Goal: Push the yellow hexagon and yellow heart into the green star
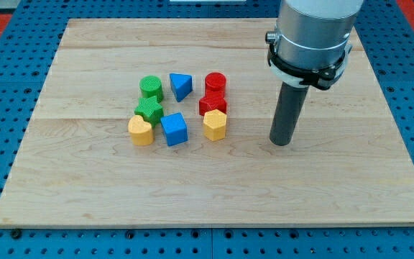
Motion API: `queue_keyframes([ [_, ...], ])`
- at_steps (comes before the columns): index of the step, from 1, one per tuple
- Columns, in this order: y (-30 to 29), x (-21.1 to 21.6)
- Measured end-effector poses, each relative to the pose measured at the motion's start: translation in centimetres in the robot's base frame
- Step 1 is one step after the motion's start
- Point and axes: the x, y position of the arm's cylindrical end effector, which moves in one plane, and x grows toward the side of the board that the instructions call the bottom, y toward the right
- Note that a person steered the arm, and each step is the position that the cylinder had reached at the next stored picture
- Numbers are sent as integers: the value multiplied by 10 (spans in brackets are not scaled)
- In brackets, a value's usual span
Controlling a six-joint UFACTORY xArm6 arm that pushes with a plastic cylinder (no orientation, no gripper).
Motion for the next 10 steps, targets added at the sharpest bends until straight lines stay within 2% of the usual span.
queue_keyframes([
  [3,-44,14],
  [4,-112,3],
  [5,-75,-28],
  [6,-69,-35],
  [7,-135,-52],
  [8,-125,-27],
  [9,-163,60],
  [10,-256,23],
])
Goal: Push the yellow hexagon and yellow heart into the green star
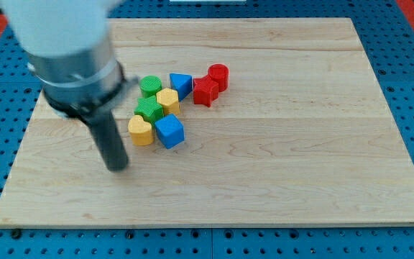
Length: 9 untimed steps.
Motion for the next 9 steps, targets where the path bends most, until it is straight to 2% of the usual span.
queue_keyframes([
  [1,19,-70],
  [2,53,-75],
  [4,-25,-62],
  [9,-25,-65],
])
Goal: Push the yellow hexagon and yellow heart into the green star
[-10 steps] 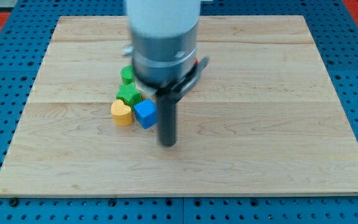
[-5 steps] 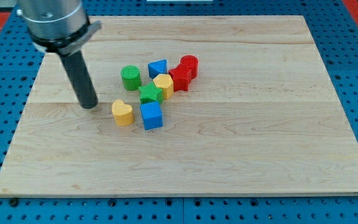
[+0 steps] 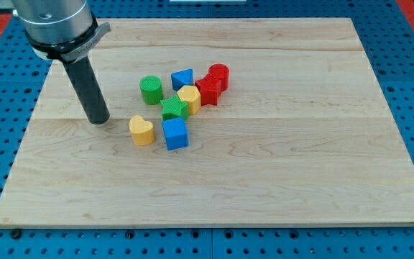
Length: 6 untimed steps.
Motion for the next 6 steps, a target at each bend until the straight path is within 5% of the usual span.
queue_keyframes([
  [3,18,70],
  [6,89,12],
])
